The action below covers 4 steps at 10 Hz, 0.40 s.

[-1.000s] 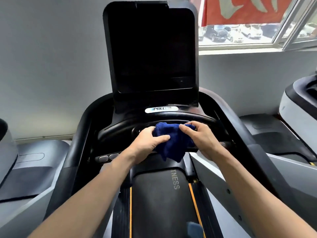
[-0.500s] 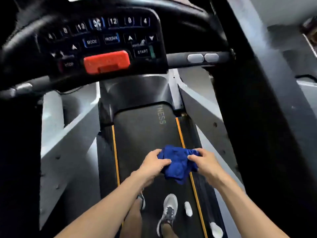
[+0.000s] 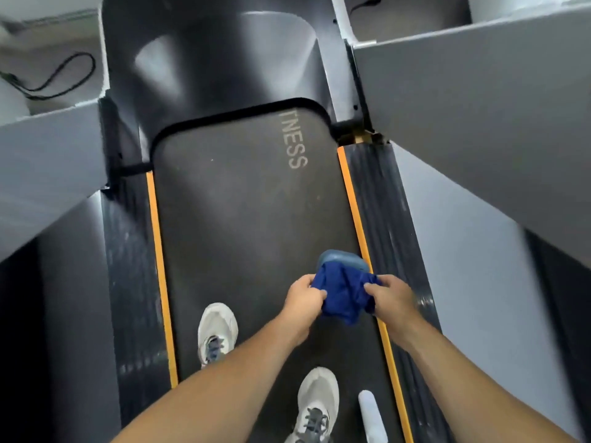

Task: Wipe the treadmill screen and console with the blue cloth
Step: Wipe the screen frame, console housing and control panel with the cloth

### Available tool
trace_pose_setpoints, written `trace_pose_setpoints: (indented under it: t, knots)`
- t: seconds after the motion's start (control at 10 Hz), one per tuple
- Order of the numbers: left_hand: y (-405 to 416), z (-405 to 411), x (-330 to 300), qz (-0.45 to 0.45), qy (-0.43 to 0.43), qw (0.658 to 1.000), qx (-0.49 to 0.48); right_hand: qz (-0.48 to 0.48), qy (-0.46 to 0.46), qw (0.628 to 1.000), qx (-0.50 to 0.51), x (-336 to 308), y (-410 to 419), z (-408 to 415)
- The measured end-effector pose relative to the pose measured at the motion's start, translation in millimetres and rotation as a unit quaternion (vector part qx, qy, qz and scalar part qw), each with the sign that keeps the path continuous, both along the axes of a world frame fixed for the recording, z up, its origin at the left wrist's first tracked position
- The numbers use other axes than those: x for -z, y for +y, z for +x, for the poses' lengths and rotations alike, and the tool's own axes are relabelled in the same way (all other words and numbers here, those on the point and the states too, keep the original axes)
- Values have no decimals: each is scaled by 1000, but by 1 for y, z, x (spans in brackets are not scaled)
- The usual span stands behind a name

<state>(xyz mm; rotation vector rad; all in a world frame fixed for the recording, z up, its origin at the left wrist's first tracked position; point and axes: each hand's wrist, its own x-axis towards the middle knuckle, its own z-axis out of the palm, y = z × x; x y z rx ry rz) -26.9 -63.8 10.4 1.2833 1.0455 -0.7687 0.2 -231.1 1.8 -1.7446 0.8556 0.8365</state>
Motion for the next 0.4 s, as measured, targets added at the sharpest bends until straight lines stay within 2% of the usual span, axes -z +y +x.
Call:
trace_pose_setpoints:
  t: [0.1,0.2,0.3,0.4]
  knots:
    - [-2,9,42,-34,30,999,-30,-27,4,1000,7,43,-1,10]
    - [-1,9,55,-73,39,996,-41,-28,31,999,15,60,-9,8]
    - [6,9,34,-70,37,997,7,-59,40,997,-17,38,-11,1]
    - [25,9,0,-18,32,999,40,-68,25,996,-47,-7,-5,1]
